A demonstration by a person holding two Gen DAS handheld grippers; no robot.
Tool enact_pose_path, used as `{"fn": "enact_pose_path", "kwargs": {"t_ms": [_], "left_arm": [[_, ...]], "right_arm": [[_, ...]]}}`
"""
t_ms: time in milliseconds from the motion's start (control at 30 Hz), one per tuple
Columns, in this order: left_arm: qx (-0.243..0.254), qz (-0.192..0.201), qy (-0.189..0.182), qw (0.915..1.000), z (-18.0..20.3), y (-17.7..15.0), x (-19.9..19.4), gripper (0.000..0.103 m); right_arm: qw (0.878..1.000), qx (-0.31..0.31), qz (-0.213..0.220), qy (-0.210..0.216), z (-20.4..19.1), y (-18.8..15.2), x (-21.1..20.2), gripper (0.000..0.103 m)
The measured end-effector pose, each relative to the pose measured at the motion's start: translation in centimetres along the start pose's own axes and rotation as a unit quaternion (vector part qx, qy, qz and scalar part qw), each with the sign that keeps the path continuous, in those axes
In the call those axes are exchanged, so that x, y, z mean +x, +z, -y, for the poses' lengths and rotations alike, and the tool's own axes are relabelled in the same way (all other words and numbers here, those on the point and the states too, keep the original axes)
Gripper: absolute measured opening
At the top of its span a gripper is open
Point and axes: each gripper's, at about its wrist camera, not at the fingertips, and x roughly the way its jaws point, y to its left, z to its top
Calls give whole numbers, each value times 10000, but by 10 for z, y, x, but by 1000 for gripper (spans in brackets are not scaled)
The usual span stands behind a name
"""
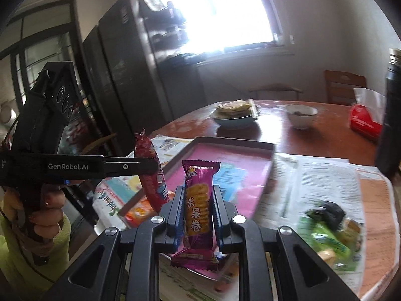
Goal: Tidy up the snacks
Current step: 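Carry the red sausage stick and purple fruit bar over the pink tray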
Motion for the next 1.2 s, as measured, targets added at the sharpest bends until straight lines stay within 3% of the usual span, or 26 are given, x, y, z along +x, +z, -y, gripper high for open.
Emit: {"fn": "enact_pose_path", "kwargs": {"t_ms": [333, 1200], "left_arm": [[-357, -213, 264, 9988, -45, -15, 0, 15], [-382, -499, 672, 9958, -52, -20, 40, 15]], "right_arm": [[9984, -3, -370, 418, -23, -2, 43, 21], [9976, 130, -649, 208, -19, -22, 90, 21]]}}
